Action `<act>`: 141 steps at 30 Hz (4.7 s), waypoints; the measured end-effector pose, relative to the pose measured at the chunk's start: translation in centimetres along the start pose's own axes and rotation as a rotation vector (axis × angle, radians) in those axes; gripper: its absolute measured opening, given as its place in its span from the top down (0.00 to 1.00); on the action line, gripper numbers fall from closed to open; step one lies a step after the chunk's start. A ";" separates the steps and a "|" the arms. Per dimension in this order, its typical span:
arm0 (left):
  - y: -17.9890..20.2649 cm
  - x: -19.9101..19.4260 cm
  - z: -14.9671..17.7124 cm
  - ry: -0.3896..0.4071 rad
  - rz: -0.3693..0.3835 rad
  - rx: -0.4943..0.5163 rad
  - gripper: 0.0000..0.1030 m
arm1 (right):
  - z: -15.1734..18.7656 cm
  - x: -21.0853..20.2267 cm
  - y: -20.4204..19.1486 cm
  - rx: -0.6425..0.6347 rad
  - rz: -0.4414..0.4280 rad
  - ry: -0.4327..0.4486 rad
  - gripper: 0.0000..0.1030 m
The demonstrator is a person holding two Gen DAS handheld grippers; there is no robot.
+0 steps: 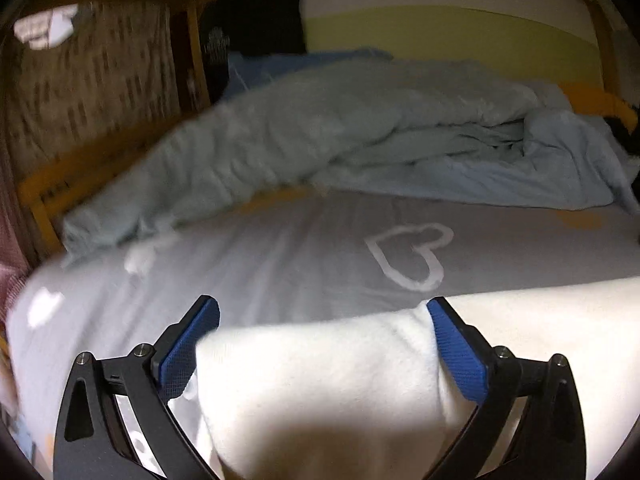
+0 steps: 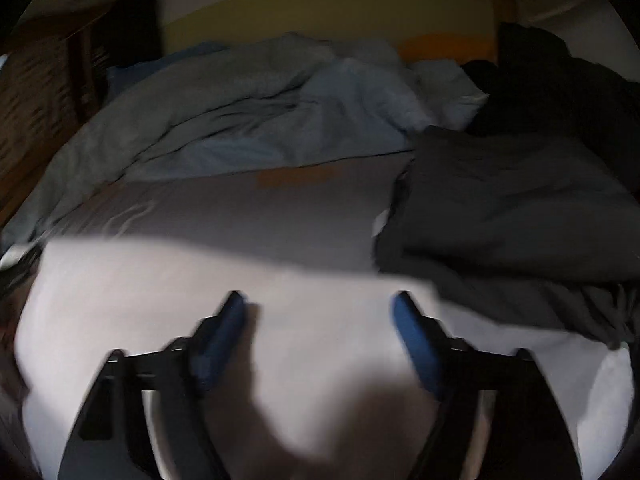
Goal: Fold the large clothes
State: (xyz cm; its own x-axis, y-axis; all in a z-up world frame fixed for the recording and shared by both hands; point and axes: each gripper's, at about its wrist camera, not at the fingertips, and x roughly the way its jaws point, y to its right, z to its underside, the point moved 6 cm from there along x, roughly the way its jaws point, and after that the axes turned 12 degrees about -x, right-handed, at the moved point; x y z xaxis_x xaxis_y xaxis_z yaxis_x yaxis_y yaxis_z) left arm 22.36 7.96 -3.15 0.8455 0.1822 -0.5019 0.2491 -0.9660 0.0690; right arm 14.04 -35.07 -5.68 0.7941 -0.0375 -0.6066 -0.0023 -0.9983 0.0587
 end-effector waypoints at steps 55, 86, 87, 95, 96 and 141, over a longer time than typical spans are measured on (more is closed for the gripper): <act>-3.9 -2.6 2.9 -0.202 -0.023 0.247 0.89 | 2.8 -8.4 -5.6 -0.075 -0.116 0.000 0.22; -11.5 -5.7 5.2 -0.200 -0.012 0.159 0.99 | 2.5 -12.3 -4.7 -0.058 0.027 0.071 0.22; -12.5 -5.5 4.4 -0.203 -0.011 0.117 0.99 | 2.5 -12.3 -4.3 -0.045 0.044 0.073 0.22; -14.3 -8.8 1.8 -0.131 0.158 -0.034 0.99 | 3.0 -12.6 1.2 0.187 0.060 0.057 0.22; -13.4 -9.3 2.0 -0.123 0.189 -0.019 0.99 | 3.1 -12.7 1.7 0.214 0.048 0.054 0.22; 11.9 -11.7 10.9 -0.266 0.586 0.120 0.86 | 4.8 -10.7 0.1 0.385 0.074 0.094 0.74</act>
State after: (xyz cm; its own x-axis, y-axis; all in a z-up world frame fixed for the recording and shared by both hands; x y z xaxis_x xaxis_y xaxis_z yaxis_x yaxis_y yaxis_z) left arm 10.34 -7.69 -5.84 0.6754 -0.4177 -0.6078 -0.2852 -0.9080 0.3071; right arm 2.62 -34.95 -3.00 0.8352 -0.1234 -0.5359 -0.2747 -0.9378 -0.2122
